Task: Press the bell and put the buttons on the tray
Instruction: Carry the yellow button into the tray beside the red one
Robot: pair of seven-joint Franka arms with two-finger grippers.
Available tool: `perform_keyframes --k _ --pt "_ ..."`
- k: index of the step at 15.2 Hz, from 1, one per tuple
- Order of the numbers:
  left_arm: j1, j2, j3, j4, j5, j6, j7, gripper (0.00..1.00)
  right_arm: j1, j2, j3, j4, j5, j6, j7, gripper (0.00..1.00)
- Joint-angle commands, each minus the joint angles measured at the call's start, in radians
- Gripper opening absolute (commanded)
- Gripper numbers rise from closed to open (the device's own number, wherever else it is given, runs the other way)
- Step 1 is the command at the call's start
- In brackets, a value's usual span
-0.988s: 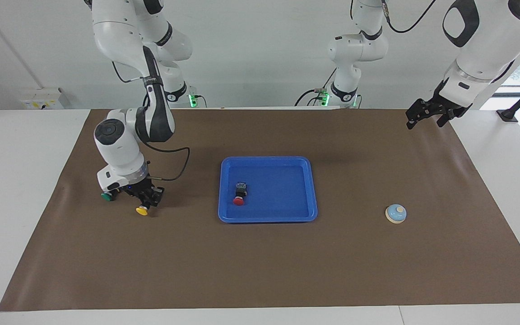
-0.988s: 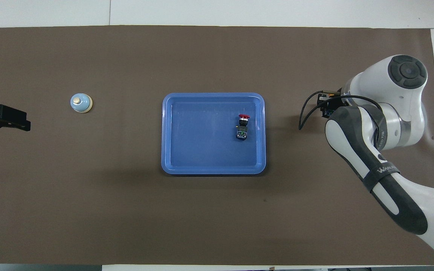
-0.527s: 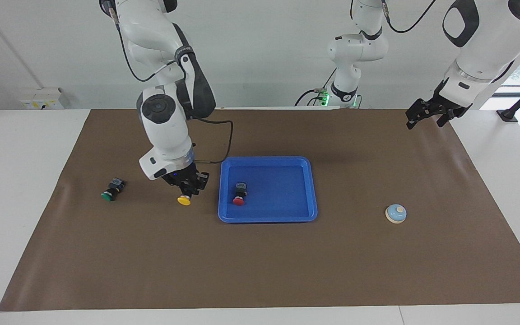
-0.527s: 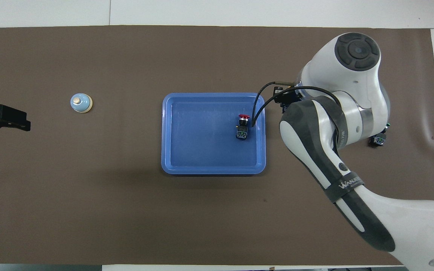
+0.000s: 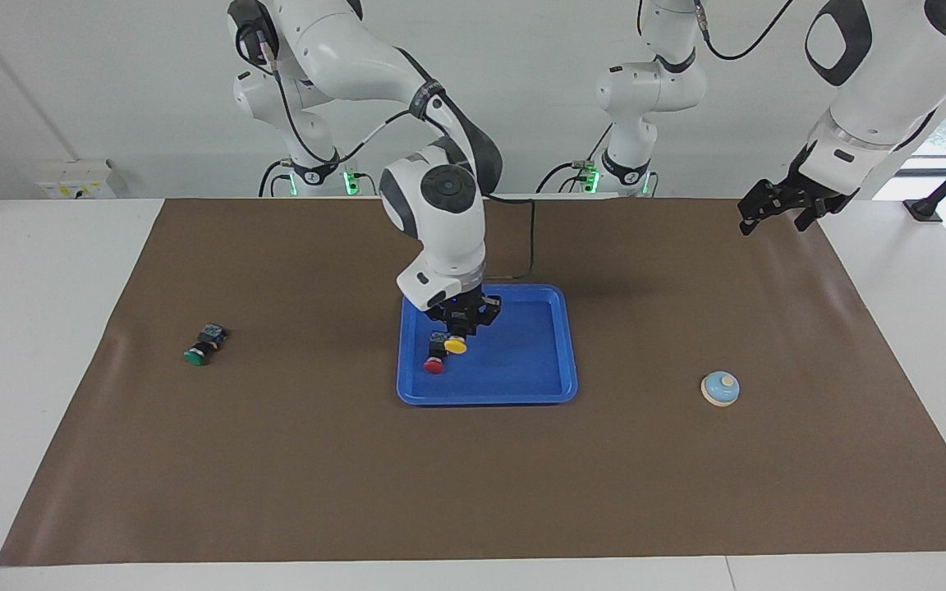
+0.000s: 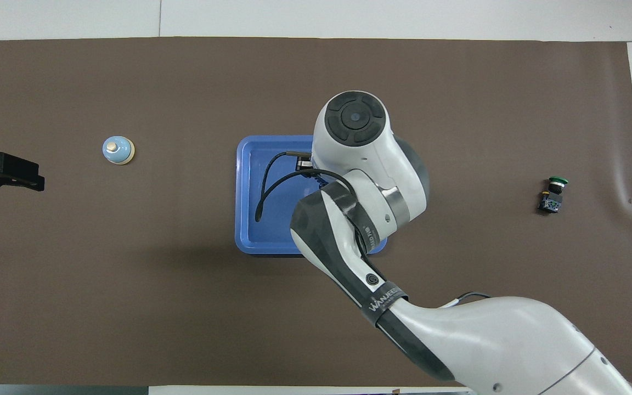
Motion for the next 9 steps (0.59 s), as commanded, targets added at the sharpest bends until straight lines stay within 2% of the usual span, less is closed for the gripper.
perform_keyframes --k 1,9 --pt "-0.003 -0.023 0.001 -0.02 0.01 0.003 -0.01 1.0 0.03 0.043 -0.002 0.015 0.006 0.074 0.03 0.0" --pt "-0.003 -0.023 0.001 -0.02 0.01 0.003 -0.01 1.0 0.03 0.04 -0.002 -0.128 0.0 0.206 0.03 0.0"
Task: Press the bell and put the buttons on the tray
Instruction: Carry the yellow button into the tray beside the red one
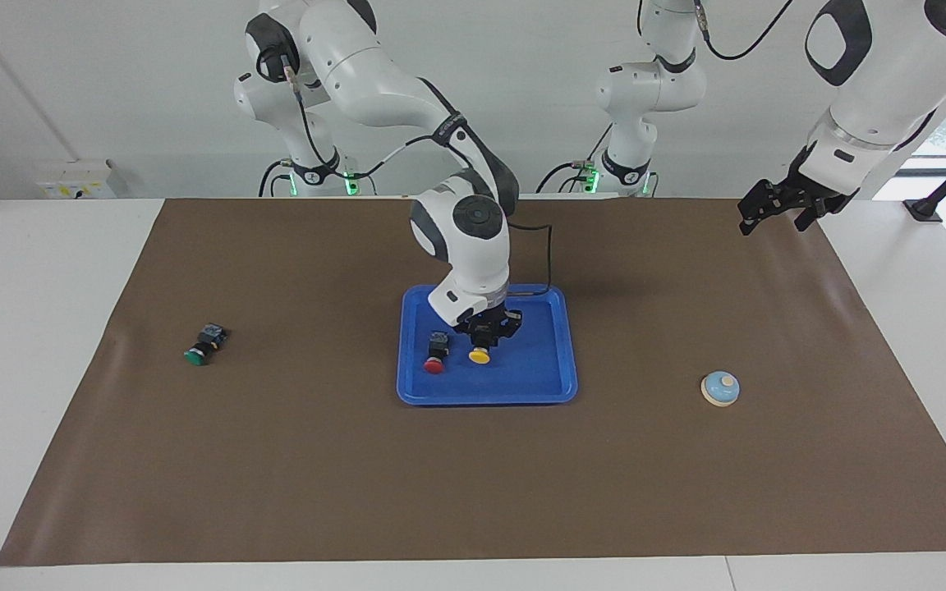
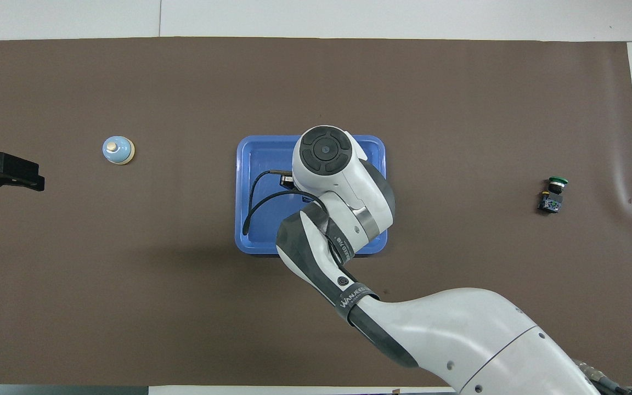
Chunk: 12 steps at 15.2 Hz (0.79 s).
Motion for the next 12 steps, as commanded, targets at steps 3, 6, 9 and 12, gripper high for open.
perform_keyframes --k 3,6,9,12 --pt "-0.003 -0.023 0.001 -0.02 0.01 0.003 -0.01 1.0 -0.005 -0.02 0.003 -0.058 0.0 0.052 0.011 0.21" --pt "-0.003 -0.023 0.001 -0.02 0.01 0.003 -0.01 1.0 -0.004 -0.026 0.003 -0.078 0.0 0.075 0.028 1.0" --pt "-0.003 -0.023 0.001 -0.02 0.01 0.003 -0.01 1.0 0.001 -0.026 0.0 -0.04 0.0 0.003 0.042 1.0" --pt "-0.003 -0.023 0.001 -0.02 0.01 0.003 -0.01 1.0 -0.017 -0.038 -0.006 0.062 0.002 -0.148 0.04 1.0"
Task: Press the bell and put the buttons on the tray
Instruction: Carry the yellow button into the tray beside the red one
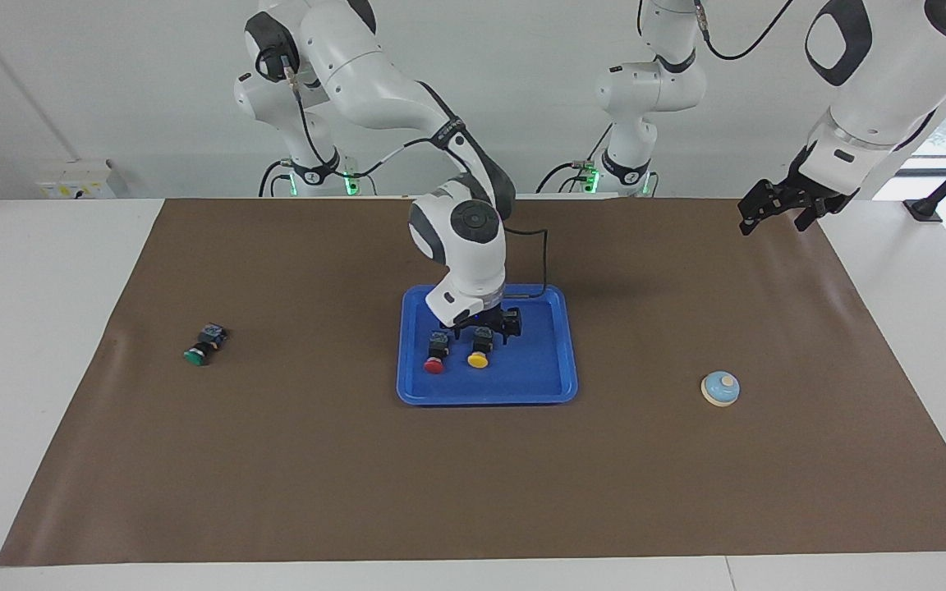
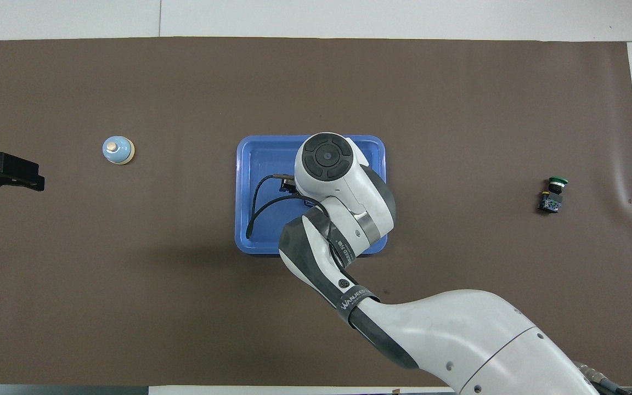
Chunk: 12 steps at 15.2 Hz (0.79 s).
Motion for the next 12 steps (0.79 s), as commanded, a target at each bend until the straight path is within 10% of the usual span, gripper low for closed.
perform_keyframes --k 1,12 --pt "-0.003 -0.023 0.001 -0.02 0.01 0.003 -0.01 1.0 -0.027 -0.035 -0.012 0.091 0.002 -0.158 0.018 1.0" --pt "-0.003 -0.023 0.001 -0.02 0.01 0.003 -0.01 1.0 -0.441 -0.232 -0.038 0.021 -0.029 -0.331 -0.352 1.0"
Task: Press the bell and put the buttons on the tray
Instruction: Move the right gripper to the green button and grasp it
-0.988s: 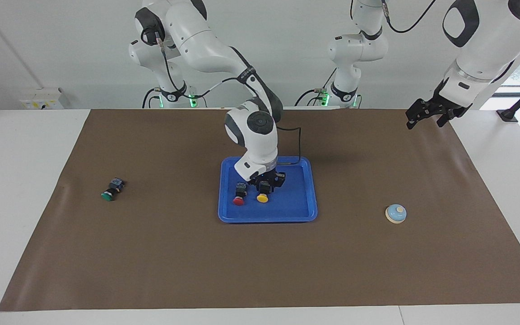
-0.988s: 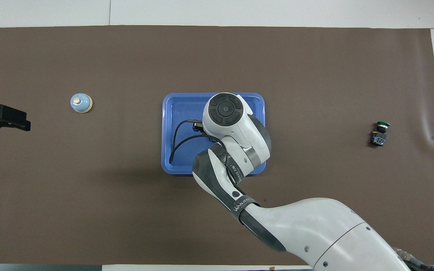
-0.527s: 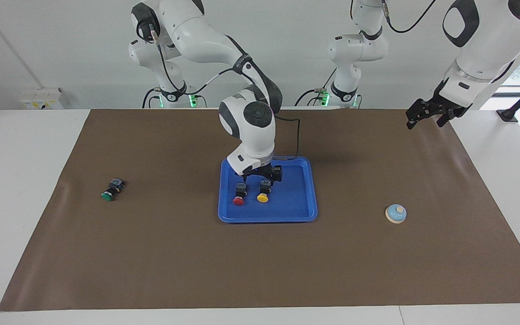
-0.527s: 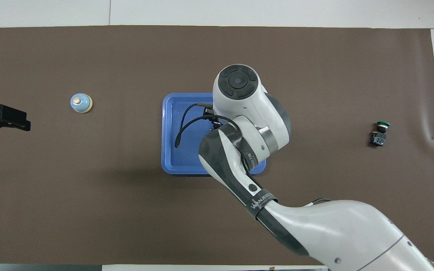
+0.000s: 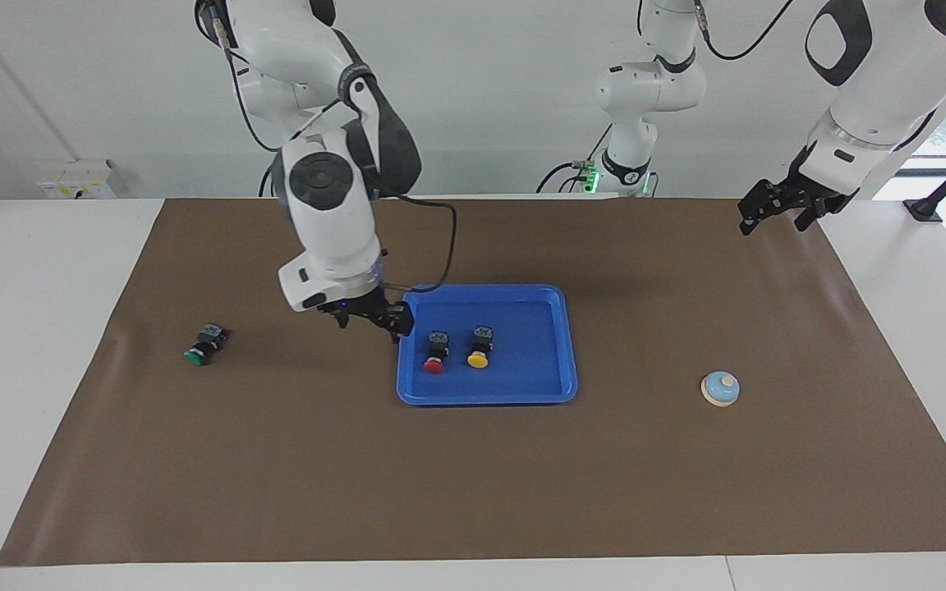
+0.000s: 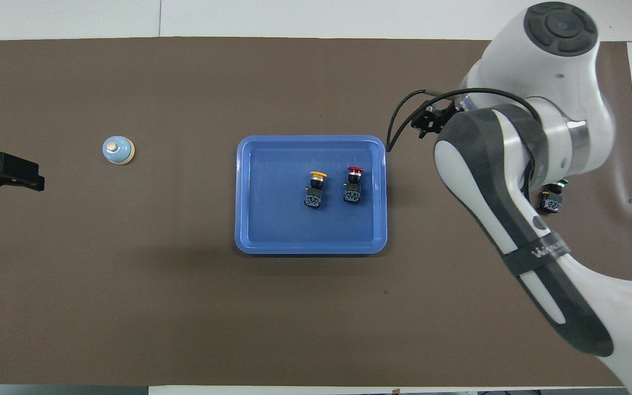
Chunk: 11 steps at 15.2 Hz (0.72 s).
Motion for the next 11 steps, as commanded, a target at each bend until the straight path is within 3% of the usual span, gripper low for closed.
perform_keyframes --k 1,5,11 --pt "-0.003 -0.023 0.001 -0.02 0.01 0.003 -0.01 1.0 -0.105 -0.037 0.015 -0.071 -0.022 0.017 -0.121 1.0" --pt "-0.003 -0.023 0.001 -0.02 0.01 0.003 -0.01 1.0 -0.222 -0.074 0.013 -0.181 -0.063 0.077 -0.227 1.0" --pt "-0.003 -0.023 0.001 -0.02 0.01 0.003 -0.01 1.0 -0.37 -0.173 0.015 -0.534 -0.066 0.448 -0.363 1.0"
